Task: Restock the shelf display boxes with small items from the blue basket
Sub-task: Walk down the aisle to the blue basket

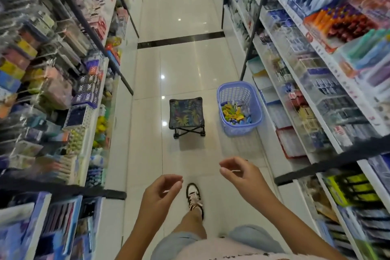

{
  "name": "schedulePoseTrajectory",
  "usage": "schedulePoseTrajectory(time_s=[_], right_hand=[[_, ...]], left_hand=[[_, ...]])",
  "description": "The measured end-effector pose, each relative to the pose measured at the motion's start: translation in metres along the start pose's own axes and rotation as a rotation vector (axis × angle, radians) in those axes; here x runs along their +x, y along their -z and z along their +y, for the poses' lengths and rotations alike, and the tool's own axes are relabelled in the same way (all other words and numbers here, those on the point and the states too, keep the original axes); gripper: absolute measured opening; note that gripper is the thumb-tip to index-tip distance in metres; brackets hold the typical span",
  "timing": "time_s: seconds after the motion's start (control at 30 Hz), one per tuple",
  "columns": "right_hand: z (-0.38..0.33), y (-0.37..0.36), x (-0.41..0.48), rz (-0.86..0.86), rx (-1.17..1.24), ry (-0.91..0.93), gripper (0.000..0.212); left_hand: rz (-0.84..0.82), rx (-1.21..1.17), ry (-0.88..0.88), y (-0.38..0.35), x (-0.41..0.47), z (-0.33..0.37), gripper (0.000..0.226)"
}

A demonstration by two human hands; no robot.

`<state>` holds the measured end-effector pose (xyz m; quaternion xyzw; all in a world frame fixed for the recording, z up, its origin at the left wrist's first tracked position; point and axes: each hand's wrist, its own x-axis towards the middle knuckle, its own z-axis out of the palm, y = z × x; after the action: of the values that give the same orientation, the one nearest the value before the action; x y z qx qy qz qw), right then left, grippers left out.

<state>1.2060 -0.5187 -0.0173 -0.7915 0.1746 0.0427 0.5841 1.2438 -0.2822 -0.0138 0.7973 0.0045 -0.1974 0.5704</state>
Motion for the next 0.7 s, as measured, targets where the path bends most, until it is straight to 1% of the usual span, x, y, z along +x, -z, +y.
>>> schedulePoseTrajectory(time_s=[0.17, 0.33, 0.5, 0.6, 0.7], right_hand=[[0.0, 0.015, 0.076, 0.066, -0.061, -0.079, 0.009], [0.0, 0.033, 0.138, 0.182, -0.043, -0.191, 0.01], [-0.009, 0.041, 0.223, 0.252, 0.039, -0.257, 0.01], [-0.021, 0.056, 0.291, 0.307, 0.11, -0.228, 0.008], [-0.029, 0.087, 0.361, 0.372, 0.178, -0.198, 0.009]], left_hand=[[-0.128, 0.089, -0.088, 0.014, 0.116, 0.038, 0.011], [-0.228, 0.138, -0.182, 0.012, 0.228, 0.088, 0.012], [-0.312, 0.142, -0.15, -0.008, 0.327, 0.118, 0.01], [-0.363, 0.14, -0.106, -0.025, 0.383, 0.128, 0.009], [-0.403, 0.136, -0.075, -0.049, 0.445, 0.146, 0.008]])
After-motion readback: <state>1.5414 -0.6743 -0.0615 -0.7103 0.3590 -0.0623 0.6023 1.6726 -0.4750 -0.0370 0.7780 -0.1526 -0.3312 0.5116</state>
